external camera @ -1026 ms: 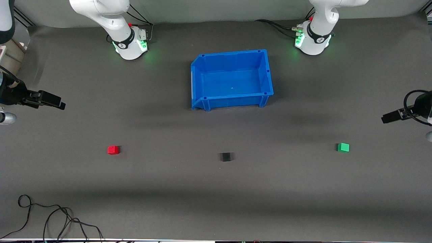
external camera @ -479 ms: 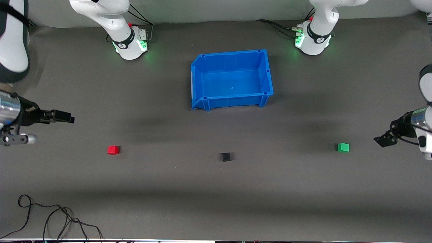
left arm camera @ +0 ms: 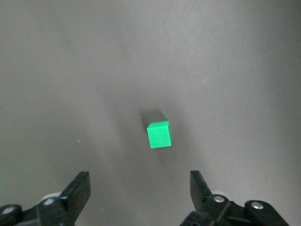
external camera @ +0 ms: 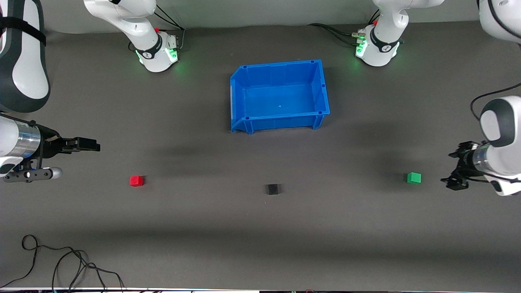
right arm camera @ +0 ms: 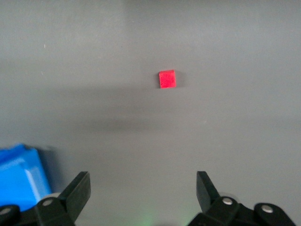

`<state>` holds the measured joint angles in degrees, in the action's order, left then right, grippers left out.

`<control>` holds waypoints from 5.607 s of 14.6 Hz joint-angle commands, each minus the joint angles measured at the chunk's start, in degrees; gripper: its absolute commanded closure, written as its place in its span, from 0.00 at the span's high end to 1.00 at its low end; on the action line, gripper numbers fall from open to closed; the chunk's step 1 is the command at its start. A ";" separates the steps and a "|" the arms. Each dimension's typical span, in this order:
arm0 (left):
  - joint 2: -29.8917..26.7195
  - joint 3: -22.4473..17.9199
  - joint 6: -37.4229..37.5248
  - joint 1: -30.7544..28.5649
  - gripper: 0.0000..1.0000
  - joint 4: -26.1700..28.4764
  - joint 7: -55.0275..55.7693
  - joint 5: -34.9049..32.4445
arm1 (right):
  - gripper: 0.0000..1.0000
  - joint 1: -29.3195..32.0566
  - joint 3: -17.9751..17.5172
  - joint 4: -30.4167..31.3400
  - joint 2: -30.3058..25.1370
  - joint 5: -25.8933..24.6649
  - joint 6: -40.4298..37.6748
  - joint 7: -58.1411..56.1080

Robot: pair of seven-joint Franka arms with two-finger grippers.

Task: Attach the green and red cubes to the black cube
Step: 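Lower the left gripper onto the green cube while the right gripper descends, then close the left gripper on green while the right gripper grasps red, then carry the green cube with the left gripper while the right gripper carries red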

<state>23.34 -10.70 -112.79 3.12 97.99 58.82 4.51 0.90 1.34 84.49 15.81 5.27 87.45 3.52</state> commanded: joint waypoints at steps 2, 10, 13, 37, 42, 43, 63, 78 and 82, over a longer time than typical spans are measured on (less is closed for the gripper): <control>0.48 -0.20 -4.45 -0.57 0.94 3.00 1.56 2.35 | 1.00 0.33 0.24 -1.52 0.01 3.87 -2.72 24.01; 6.37 -0.20 -15.31 -0.48 0.92 6.75 1.83 2.26 | 1.00 2.97 0.94 -1.70 0.71 6.24 -2.90 44.03; 7.77 -0.20 -20.62 -0.31 0.92 8.98 2.53 2.43 | 1.00 3.32 1.47 -2.22 1.32 6.16 -3.25 43.50; 10.94 0.07 -26.43 0.92 0.00 9.42 2.79 4.72 | 1.00 0.60 2.53 13.41 16.09 4.40 34.10 74.61; 9.71 0.07 -10.31 1.54 0.00 -2.94 6.57 4.81 | 1.00 -0.63 2.53 17.90 16.71 4.40 41.65 74.87; 9.71 0.07 -6.60 1.45 0.00 -5.41 6.84 4.90 | 1.00 -0.63 2.53 18.34 16.97 4.40 42.45 74.87; 15.24 1.03 -5.25 4.79 0.00 -15.55 27.67 7.27 | 0.31 -1.07 2.44 24.85 18.20 4.40 52.56 71.97; 21.48 7.54 -12.28 15.94 0.00 -17.92 47.70 7.27 | 0.00 -6.86 1.56 9.91 17.67 11.77 35.88 72.87; 26.39 7.54 -20.08 21.30 0.00 -20.90 57.09 7.18 | 0.00 -9.68 1.47 8.59 17.76 23.11 35.69 76.44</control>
<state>46.12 -2.10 -130.28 21.71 80.96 111.53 11.48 -8.19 2.48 94.54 33.29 24.39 124.29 78.53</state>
